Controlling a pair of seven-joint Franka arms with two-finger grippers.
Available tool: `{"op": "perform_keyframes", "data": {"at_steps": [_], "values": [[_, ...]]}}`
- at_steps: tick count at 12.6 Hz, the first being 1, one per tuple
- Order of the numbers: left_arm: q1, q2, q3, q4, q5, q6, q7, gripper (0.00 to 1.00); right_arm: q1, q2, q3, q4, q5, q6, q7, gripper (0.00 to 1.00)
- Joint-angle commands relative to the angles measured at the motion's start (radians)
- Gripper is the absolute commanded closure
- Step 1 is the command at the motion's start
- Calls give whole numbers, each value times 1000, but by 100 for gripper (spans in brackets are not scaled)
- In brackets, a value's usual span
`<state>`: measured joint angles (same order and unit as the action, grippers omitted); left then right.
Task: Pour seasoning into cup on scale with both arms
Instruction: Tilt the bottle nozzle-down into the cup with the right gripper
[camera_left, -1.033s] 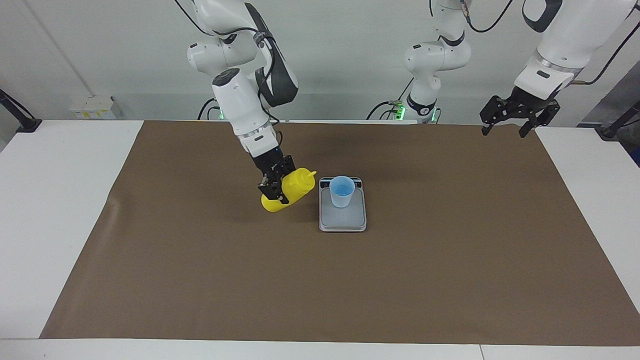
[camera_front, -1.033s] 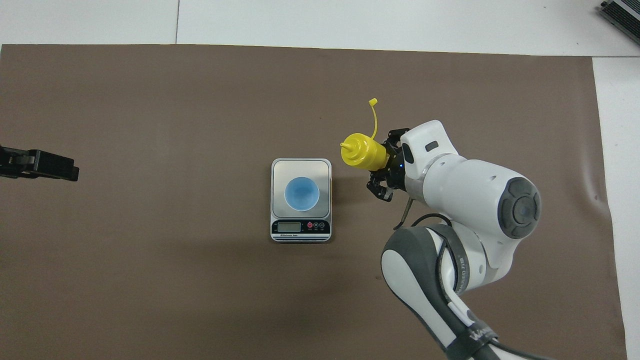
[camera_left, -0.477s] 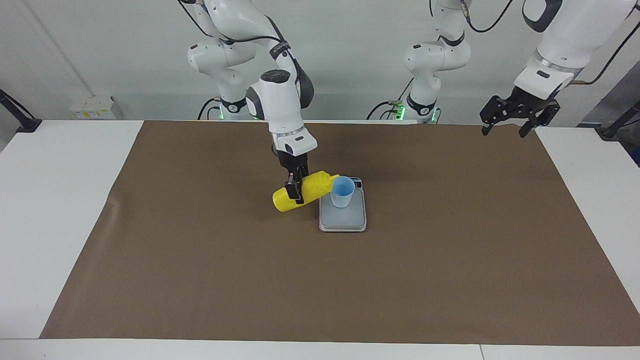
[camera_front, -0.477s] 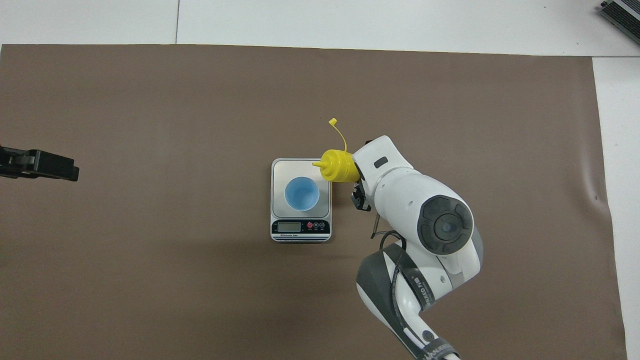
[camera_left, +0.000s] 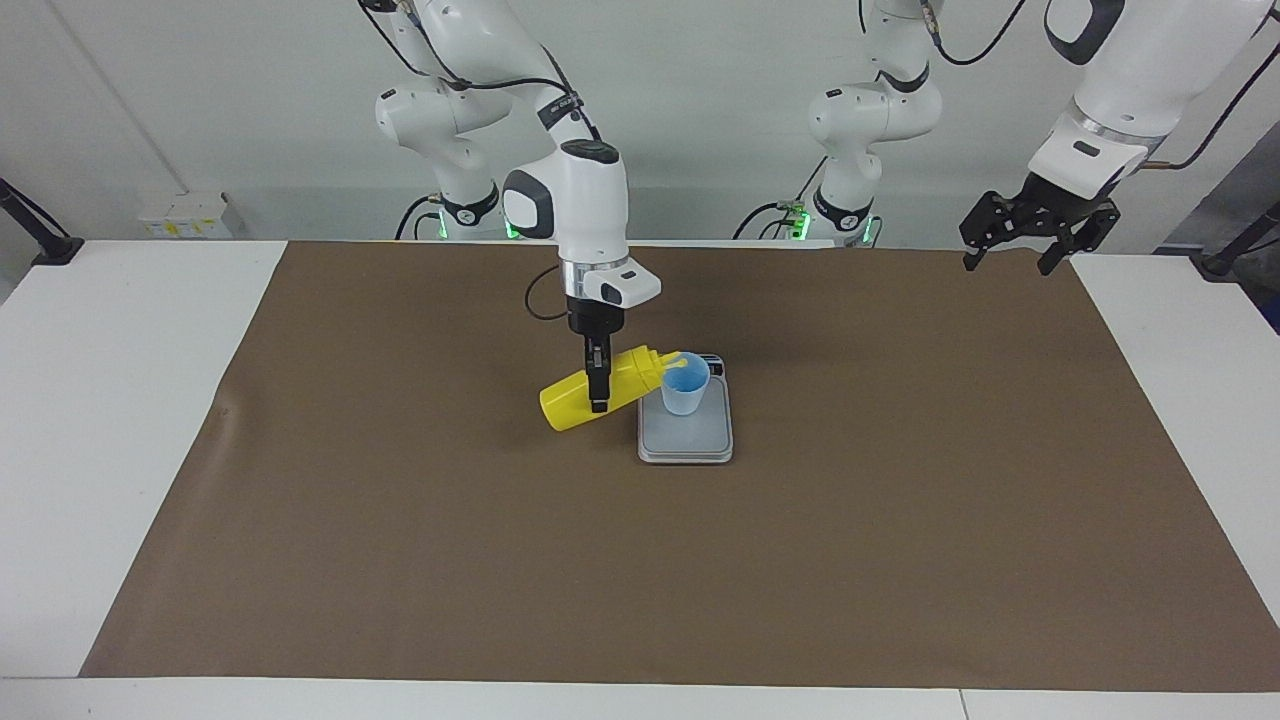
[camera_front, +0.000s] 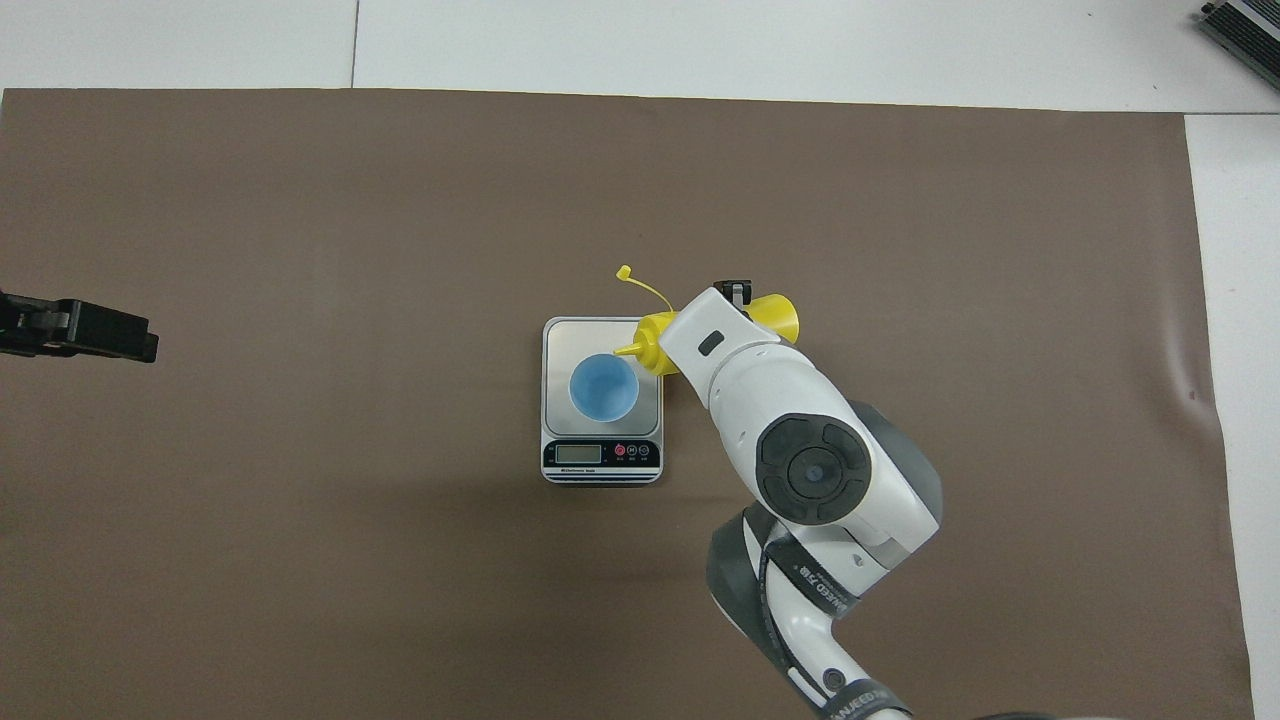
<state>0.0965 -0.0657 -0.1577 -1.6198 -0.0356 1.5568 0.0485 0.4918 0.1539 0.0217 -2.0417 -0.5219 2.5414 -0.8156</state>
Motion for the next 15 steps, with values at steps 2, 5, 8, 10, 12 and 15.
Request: {"op": "perform_keyframes", "data": {"at_steps": [2,5,8,10,12,15], "values": [[14,-31,-5,-35,-12,5,7,0,14,3,-2,48,-171,-85,12,100],[14,-31,-5,-35,-12,5,7,0,30,3,0,52,-373,-114,12,100],[14,-31,-5,-35,-12,5,7,0,56,6,0,69,-415,-157,12,100],[14,-31,-5,-35,-12,5,7,0,123,28,3,133,-464,-315,12,100],[14,-31,-5,-34,-12,5,7,0,155,70,1,193,-499,-387,12,100],[14,-31,-5,-35,-12,5,7,0,163,72,1,219,-530,-437,13,100]]}}
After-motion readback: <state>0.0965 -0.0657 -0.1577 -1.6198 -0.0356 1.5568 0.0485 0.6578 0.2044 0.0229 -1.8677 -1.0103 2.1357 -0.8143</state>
